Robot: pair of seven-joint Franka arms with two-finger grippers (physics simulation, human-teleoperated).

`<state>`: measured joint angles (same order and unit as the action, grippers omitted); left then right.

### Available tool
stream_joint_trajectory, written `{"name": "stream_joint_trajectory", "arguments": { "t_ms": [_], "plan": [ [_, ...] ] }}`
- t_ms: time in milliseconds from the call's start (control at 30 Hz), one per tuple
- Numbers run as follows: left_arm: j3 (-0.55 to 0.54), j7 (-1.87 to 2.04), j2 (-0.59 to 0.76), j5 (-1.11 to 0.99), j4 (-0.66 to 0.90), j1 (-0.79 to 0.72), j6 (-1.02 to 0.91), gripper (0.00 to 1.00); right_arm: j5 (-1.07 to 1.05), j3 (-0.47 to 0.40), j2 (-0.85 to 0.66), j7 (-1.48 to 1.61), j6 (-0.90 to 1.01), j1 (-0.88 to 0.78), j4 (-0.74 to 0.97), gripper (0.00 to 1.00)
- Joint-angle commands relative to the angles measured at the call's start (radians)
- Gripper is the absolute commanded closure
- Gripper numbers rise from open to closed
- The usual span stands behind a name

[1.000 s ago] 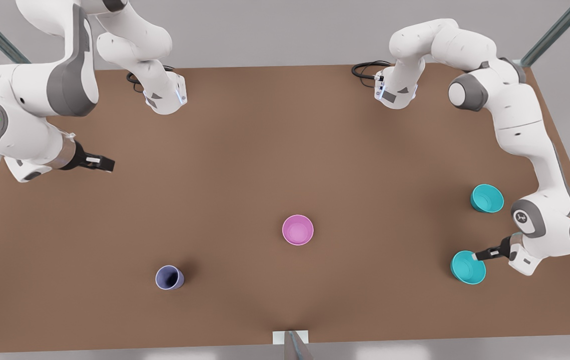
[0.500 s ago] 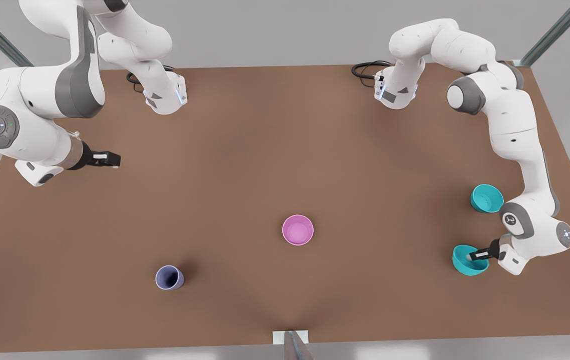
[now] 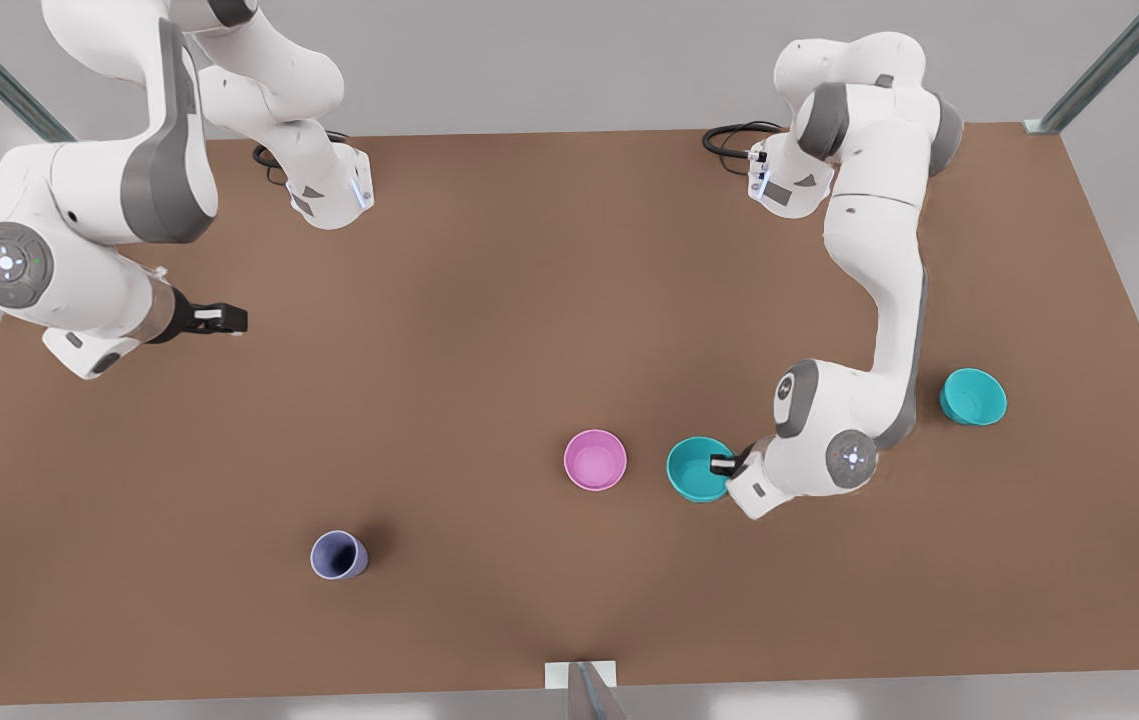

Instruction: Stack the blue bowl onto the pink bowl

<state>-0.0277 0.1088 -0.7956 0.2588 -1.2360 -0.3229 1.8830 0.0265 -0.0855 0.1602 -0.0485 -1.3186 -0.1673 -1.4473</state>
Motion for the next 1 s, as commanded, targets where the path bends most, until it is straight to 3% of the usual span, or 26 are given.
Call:
{"name": "stream_joint_trajectory", "arguments": {
  "t_ms": [0,167,500,967],
  "plan": [
    [-0.005,0.851,-0.001,0.013,0.023,-0.064,-0.122,0.79,0.0,0.0,-0.001,0.016,0.001,0.0,0.001,0.0],
    [-0.028,1.013,-0.053,0.102,0.125,-0.097,-0.11,0.79,0.0,-0.002,-0.002,0.018,0.004,0.002,-0.001,0.0],
    [-0.098,1.006,-0.12,0.119,0.125,-0.094,0.097,0.79,0.0,-0.002,-0.002,0.021,0.009,0.002,-0.001,0.0],
    [-0.106,0.991,-0.14,0.108,0.099,-0.091,0.064,0.79,0.003,-0.01,0.013,0.078,-0.002,0.006,0.018,0.0]
  ]
}}
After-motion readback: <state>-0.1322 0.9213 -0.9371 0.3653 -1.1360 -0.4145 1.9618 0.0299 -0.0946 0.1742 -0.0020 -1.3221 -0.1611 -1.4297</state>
